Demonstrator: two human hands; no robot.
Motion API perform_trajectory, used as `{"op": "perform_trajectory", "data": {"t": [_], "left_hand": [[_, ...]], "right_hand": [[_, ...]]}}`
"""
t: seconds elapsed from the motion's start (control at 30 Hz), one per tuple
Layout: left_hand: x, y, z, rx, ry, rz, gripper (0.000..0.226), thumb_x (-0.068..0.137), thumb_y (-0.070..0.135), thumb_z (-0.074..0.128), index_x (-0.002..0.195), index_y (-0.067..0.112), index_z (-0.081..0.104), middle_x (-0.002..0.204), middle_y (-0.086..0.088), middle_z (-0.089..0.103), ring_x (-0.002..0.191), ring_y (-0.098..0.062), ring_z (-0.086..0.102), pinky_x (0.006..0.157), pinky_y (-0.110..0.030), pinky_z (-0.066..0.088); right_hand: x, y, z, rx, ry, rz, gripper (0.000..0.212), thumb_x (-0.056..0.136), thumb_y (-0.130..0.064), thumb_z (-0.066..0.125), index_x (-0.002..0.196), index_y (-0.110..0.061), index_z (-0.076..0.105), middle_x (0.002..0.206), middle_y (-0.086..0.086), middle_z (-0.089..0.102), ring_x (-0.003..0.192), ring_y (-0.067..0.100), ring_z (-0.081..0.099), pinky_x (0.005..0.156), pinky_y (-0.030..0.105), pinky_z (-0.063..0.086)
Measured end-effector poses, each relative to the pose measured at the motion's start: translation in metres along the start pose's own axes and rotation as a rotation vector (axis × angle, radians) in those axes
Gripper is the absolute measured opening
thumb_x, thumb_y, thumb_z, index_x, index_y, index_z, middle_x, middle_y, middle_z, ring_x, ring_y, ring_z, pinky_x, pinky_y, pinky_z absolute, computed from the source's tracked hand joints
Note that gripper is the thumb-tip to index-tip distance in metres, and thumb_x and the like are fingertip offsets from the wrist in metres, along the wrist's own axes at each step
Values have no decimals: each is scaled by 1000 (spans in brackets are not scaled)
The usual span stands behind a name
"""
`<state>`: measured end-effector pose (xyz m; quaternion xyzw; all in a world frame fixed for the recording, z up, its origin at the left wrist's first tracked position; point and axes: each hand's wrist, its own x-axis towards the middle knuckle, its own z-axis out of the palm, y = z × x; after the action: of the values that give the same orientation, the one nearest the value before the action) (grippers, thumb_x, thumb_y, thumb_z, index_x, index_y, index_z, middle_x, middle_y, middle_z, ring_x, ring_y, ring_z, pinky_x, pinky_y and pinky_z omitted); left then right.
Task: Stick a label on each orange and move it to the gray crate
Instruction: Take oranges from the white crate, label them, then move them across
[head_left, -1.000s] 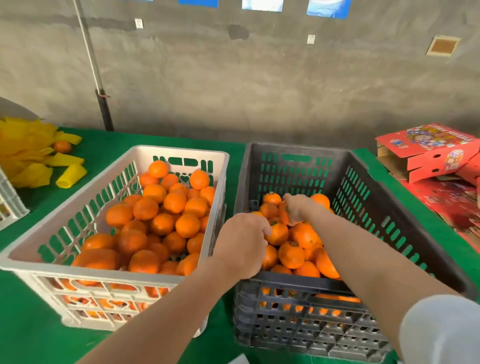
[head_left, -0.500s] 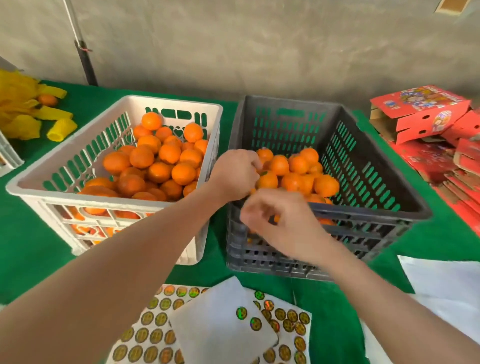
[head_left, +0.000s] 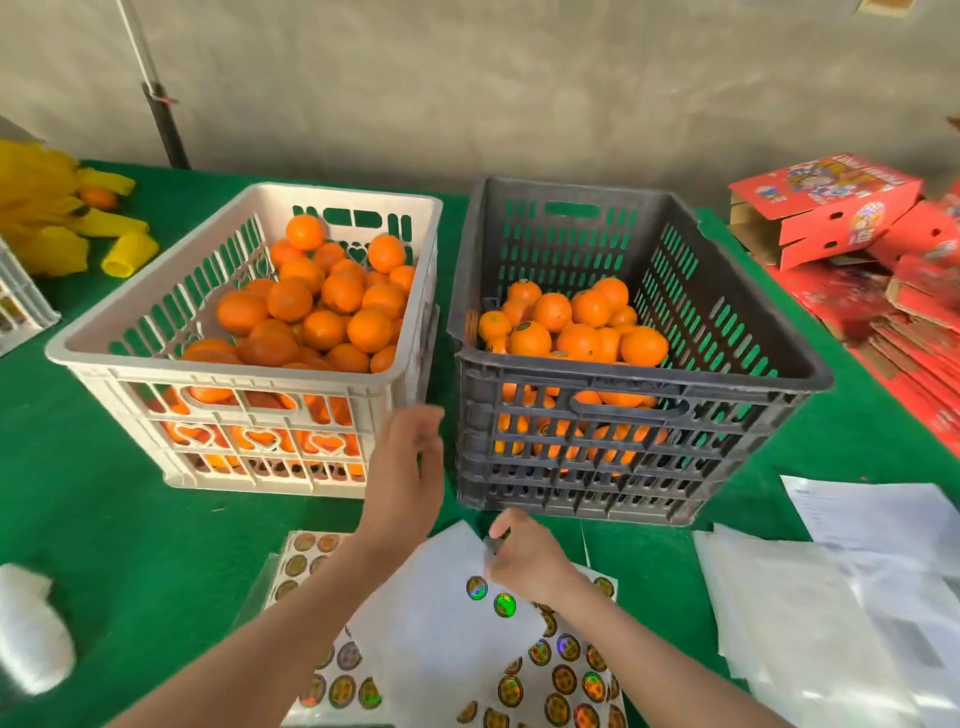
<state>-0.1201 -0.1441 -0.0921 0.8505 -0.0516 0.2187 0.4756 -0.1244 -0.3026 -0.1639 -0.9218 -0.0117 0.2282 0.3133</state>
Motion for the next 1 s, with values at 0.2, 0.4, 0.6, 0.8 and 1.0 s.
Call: {"op": "perform_trajectory", "data": {"t": [0.2,0.4,0.6,0.8,1.0], "left_hand": [[-10,-34,-9,-60,-571,-729,32,79,32,76,98,9,63,89,0,65,83,-16,63,70,-21,46],[1,-35,-19,-289,-771,-940,19,80,14,74,91,0,69,89,-20,72,82,-33,68,87,-44,54],[6,-39,-18,-515,-905,-996,33,88,17,61,119,5,60,111,-21,68,98,-37,67,89,-47,53],[8,-36,-17,-467,-935,-967,34,87,15,62,119,4,60,110,-20,67,99,-37,65,92,-47,52],[15,-31,-10,-177,-974,-801,28,85,16,69,111,9,64,107,-12,69,100,-29,66,96,-42,51]], "right_hand": [[-17,-15,-22,356,23,-252,32,81,9,62,81,-21,51,72,0,49,70,14,49,68,23,42],[-30,-24,-29,414,83,-321,21,87,3,62,84,-17,68,87,9,67,77,15,60,76,19,48],[-38,-21,-13,193,322,-426,17,82,-14,73,99,-16,72,98,-14,65,92,-11,57,85,5,41],[-41,-23,-4,180,453,-490,6,77,-2,75,82,-6,73,104,-3,64,100,6,60,82,12,46],[-48,-32,-11,394,421,-387,16,80,0,71,74,-15,70,117,-11,55,113,-14,44,88,-3,27]]}}
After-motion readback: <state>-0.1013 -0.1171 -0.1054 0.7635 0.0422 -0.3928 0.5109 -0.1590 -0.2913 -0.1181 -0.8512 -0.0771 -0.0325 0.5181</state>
